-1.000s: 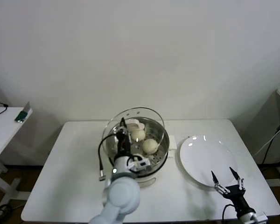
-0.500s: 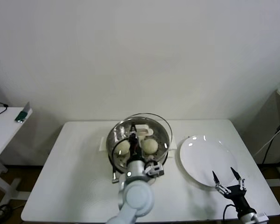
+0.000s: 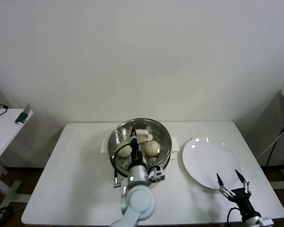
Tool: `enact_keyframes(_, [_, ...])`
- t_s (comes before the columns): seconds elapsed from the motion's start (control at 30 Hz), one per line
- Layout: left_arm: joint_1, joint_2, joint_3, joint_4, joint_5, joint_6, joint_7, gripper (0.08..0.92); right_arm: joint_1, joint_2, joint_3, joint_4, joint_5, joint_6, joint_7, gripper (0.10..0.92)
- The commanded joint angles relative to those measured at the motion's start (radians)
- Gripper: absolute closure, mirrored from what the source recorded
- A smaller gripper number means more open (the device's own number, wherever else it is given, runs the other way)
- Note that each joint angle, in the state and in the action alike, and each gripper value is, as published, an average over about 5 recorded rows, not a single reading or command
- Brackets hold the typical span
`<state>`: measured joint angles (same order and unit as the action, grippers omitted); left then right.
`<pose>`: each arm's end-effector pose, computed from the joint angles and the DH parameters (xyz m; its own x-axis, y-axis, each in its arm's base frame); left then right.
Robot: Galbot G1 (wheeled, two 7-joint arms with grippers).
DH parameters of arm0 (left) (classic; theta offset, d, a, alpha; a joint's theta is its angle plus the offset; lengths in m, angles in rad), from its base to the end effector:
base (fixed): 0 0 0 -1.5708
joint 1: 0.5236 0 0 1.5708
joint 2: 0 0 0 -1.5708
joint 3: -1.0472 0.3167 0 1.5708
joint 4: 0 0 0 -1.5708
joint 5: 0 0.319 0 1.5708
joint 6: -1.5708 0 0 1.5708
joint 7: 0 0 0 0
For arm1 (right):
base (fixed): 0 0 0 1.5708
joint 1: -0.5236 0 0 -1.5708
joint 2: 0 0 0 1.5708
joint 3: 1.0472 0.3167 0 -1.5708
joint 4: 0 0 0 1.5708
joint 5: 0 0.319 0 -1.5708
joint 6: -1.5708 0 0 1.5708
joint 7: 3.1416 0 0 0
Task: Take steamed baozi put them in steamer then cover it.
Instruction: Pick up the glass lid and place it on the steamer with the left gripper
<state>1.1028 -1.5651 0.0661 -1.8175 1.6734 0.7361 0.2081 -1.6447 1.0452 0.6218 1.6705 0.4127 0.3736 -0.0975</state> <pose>0.2434 -0.1707 -0.2537 -0.9885 -0.1506 0.0111 -0.0006 0.0773 0.9970 0.1313 -0.1699 -0.3686 -0.9888 -0.1082 0.1025 -0.1196 0.9864 -0.1131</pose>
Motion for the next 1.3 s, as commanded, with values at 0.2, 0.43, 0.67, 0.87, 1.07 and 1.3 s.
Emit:
enact_keyframes(0.2, [0.004, -0.004, -0.001, 0.022, 0.024, 0.0, -0.005, 0.846, 0.0, 0.004, -0.001, -0.002, 0.0, 0.004, 0.002, 0.203])
enact_keyframes(0.43, [0.0, -0.01, -0.004, 0.041, 0.027, -0.002, -0.007, 0.846, -0.001, 0.005, -0.001, -0.006, -0.002, 0.011, 0.004, 0.203])
enact_keyframes(0.67, [-0.006, -0.01, -0.01, 0.058, 0.03, -0.006, -0.014, 0.846, 0.0, 0.005, -0.002, -0.005, 0.001, 0.003, 0.017, 0.203])
enact_keyframes(0.87, [0.006, 0.004, -0.005, 0.036, 0.033, -0.012, 0.0, 0.796, -0.005, 0.002, -0.008, 0.002, 0.028, -0.016, 0.067, 0.203])
enact_keyframes(1.07, [0.02, 0.039, 0.011, -0.039, 0.004, -0.016, 0.037, 0.626, -0.009, -0.002, -0.014, 0.008, 0.037, -0.025, 0.09, 0.203])
enact_keyframes(1.3, [0.035, 0.094, 0.027, -0.158, -0.107, -0.023, 0.018, 0.443, -0.002, 0.003, -0.017, 0.011, 0.029, -0.015, 0.096, 0.203])
